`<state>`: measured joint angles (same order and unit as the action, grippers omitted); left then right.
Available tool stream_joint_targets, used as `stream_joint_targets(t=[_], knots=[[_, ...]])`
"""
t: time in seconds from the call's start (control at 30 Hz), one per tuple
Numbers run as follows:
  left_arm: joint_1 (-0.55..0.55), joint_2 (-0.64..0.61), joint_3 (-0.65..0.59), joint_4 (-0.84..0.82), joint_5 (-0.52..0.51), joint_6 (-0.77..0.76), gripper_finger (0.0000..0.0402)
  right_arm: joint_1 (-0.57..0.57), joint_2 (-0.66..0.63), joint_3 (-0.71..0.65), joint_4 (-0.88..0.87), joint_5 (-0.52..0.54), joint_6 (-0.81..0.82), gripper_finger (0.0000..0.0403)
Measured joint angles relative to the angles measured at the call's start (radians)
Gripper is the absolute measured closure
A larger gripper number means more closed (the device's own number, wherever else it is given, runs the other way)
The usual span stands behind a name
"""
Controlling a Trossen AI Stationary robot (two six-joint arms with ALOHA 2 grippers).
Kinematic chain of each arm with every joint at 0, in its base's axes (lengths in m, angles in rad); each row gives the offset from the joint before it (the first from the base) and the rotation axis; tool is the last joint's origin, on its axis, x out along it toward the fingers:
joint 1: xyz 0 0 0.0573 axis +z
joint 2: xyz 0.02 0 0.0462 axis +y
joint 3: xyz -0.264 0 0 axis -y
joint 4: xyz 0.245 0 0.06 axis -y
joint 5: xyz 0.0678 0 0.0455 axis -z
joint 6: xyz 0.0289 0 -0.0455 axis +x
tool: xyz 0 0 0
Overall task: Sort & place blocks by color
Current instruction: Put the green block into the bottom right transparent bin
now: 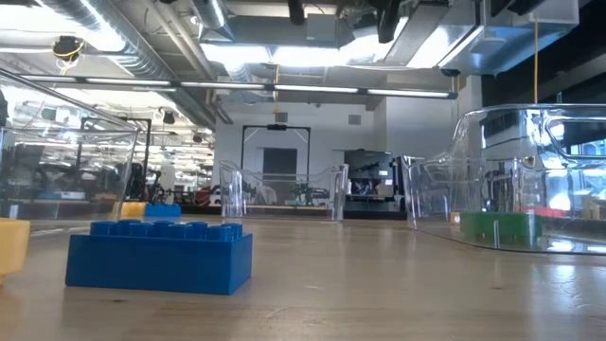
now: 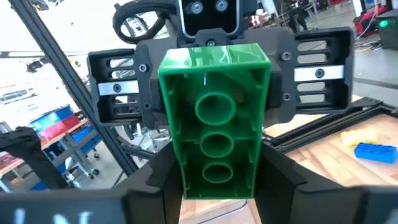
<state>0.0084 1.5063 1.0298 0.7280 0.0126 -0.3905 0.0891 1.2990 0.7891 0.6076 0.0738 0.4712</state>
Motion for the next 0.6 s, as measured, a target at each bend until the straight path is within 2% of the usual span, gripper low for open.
stream_joint_targets(t=[0.17, 0.23, 0.4, 0.6], knots=[[0.045, -0.014, 0.0, -0.055, 0.101, -0.043, 0.0201, -0.001, -0.037, 0.0, -0.058, -0.023, -0.006, 0.026], [0.065, -0.034, 0.0, -0.074, 0.135, -0.048, 0.0186, -0.007, -0.08, 0.0, -0.15, -0.023, -0.03, 0.026], [0.122, -0.136, 0.0, -0.278, 0.193, -0.011, 0.0179, -0.015, -0.23, 0.0, -0.437, -0.019, -0.061, 0.026], [0.156, -0.307, 0.0, -0.547, 0.153, 0.099, 0.0179, -0.002, -0.445, 0.0, -0.815, 0.043, -0.033, 0.026]])
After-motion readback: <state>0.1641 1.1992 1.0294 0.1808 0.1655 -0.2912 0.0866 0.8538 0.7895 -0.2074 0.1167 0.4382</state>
